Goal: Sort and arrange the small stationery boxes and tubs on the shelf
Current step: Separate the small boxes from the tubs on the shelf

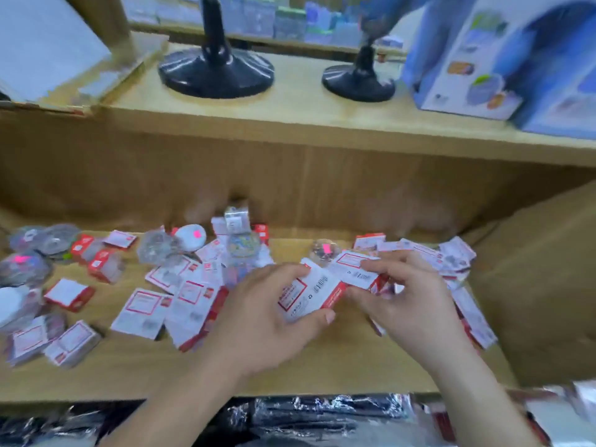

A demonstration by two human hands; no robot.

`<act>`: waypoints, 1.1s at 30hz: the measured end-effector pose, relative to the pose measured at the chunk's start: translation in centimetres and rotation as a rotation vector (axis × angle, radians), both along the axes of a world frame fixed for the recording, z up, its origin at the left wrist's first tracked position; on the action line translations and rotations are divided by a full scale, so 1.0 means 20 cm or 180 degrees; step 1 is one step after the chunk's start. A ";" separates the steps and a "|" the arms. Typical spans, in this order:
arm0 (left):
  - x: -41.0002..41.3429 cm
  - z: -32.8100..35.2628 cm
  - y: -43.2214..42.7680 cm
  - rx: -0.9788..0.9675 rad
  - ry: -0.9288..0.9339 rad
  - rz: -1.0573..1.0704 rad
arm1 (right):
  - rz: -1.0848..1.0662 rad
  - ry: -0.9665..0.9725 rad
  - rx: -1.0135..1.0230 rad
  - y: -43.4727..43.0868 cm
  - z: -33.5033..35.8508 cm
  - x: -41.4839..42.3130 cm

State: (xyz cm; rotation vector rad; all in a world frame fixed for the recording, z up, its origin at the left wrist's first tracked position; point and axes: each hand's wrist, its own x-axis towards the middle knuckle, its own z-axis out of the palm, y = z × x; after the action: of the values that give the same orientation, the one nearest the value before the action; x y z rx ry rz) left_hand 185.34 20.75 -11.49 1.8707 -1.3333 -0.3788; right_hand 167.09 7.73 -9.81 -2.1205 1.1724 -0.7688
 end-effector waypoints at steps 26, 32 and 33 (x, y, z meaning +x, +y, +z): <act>-0.41 -0.37 -0.55 -0.0126 -0.0827 -0.0469 | -0.0669 0.0374 -0.0649 -0.52 -0.22 -0.53; -0.38 -0.34 -0.12 -0.0376 -0.0424 -0.0223 | 0.0737 -0.0514 -0.0118 -0.14 -0.24 -0.19; -0.37 -0.34 -0.02 -0.0373 -0.0433 -0.0148 | 0.0954 -0.0538 0.0065 -0.08 -0.27 -0.12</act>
State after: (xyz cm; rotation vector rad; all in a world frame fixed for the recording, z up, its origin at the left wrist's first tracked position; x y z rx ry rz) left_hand 177.97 20.31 -18.32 1.7967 -1.4600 -0.1950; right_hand 164.62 6.21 -15.28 -2.1039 0.7495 -0.7746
